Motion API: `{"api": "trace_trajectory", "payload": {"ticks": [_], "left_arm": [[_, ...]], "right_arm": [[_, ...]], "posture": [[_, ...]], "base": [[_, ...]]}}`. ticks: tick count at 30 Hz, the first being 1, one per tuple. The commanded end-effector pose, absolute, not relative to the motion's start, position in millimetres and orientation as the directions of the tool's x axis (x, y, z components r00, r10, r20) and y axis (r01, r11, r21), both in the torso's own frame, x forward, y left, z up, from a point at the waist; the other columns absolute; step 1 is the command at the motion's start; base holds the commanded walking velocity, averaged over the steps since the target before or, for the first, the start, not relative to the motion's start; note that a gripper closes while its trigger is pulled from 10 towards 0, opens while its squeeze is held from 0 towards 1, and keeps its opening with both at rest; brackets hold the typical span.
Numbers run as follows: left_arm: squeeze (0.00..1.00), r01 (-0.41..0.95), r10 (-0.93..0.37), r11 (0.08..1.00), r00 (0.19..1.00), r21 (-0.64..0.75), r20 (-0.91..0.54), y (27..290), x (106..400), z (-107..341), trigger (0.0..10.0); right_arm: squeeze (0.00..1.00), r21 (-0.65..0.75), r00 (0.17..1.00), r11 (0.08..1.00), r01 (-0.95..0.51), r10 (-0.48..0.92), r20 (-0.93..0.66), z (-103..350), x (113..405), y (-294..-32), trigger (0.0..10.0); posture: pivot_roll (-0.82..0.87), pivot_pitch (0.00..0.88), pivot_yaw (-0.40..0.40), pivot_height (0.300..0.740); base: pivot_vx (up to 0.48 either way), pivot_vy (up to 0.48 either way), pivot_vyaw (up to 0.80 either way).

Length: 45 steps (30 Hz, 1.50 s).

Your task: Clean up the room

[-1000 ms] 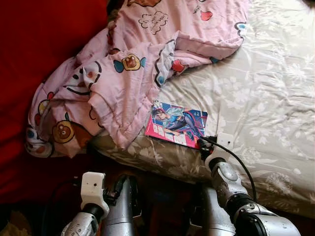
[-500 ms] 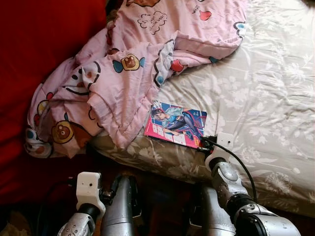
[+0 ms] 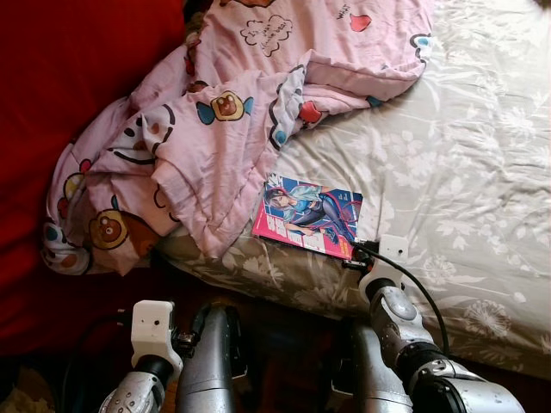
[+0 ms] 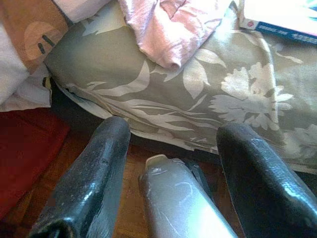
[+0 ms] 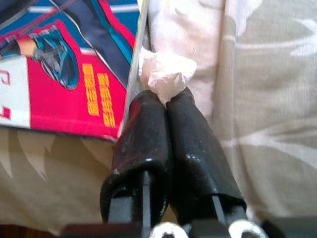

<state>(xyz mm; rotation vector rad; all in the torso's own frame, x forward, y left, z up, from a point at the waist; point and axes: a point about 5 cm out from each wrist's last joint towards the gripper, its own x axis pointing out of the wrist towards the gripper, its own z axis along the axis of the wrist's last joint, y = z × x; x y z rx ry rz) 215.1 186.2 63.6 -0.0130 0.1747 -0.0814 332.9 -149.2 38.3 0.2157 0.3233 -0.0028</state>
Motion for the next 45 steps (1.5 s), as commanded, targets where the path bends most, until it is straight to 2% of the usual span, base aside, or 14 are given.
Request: {"api": "trace_trajectory", "payload": {"ticks": [1, 7, 14, 15, 16, 17, 26, 30, 39, 45], "left_arm": [[0.0, 0.058, -0.061, 0.998, 0.972, -0.02, -0.225, 190, 209, 50, 10.0], [0.0, 0.039, -0.041, 0.999, 0.973, -0.015, -0.228, 192, 228, 41, 10.0], [0.0, 0.019, -0.025, 1.0, 0.965, -0.024, -0.263, 188, 244, 20, 10.0], [0.0, 0.022, -0.028, 0.999, 0.957, -0.025, -0.288, 188, 243, 13, 10.0], [0.0, 0.024, -0.031, 0.999, 0.948, -0.026, -0.316, 187, 242, 5, 10.0], [0.0, 0.028, -0.037, 0.999, 0.94, -0.032, -0.339, 186, 240, -1, 10.0], [0.0, -0.009, -0.009, 1.0, 0.851, -0.03, -0.525, 188, 218, -42, 10.0], [0.0, -0.04, 0.013, 0.999, 0.786, -0.03, -0.618, 193, 202, -60, 10.0], [0.0, -0.033, 0.007, 0.999, 0.707, -0.022, -0.707, 188, 191, -74, 10.0], [0.0, -0.043, 0.019, 0.999, 0.667, -0.013, -0.745, 189, 182, -80, 10.0]], "right_arm": [[0.0, 0.212, 0.939, 0.976, 0.053, 0.024, -0.343, 27, 323, -151, 0.0], [0.0, 0.223, 0.969, 0.971, 0.081, -0.024, -0.247, 28, 317, -162, 0.0], [0.0, 0.188, 0.979, 0.978, 0.094, -0.057, -0.195, 15, 291, -176, 0.0], [0.0, 0.186, 0.975, 0.979, 0.079, -0.037, -0.218, 8, 285, -174, 4.4], [0.0, 0.186, 0.969, 0.981, 0.061, -0.014, -0.245, 1, 277, -172, 4.4], [0.0, 0.168, 0.959, 0.984, 0.056, -0.006, -0.282, -7, 270, -172, 10.0], [0.0, 0.11, 0.846, 0.986, 0.126, -0.049, -0.53, -49, 227, -186, 10.0], [0.0, 0.075, 0.769, 0.987, 0.139, -0.059, -0.637, -64, 208, -192, 10.0], [0.0, 0.037, 0.673, 0.987, 0.158, -0.08, -0.735, -79, 184, -200, 10.0], [0.0, 0.038, 0.642, 0.985, 0.169, -0.081, -0.762, -84, 171, -206, 10.0]], "posture": [[0.12, 0.342, 0.001, 0.615], [0.07, 0.259, -0.023, 0.615], [0.01, 0.159, -0.046, 0.615], [0.0, 0.144, -0.049, 0.615], [-0.01, 0.138, -0.05, 0.615], [-0.01, 0.115, -0.053, 0.615], [-0.02, 0.049, -0.06, 0.615], [-0.03, 0.031, -0.067, 0.645], [-0.03, 0.021, -0.063, 0.7], [-0.03, 0.019, -0.057, 0.729]], "base": [[0.0, 0.0, 0.0], [0.0, 0.0, 0.0], [0.0, 0.0, 0.0], [0.0, 0.0, 0.0], [0.0, 0.0, 0.0], [0.0, 0.0, 0.0], [0.0, 0.0, 0.0], [0.0, 0.0, 0.0], [0.0, 0.0, 0.0], [0.0, 0.0, 0.0]]}}
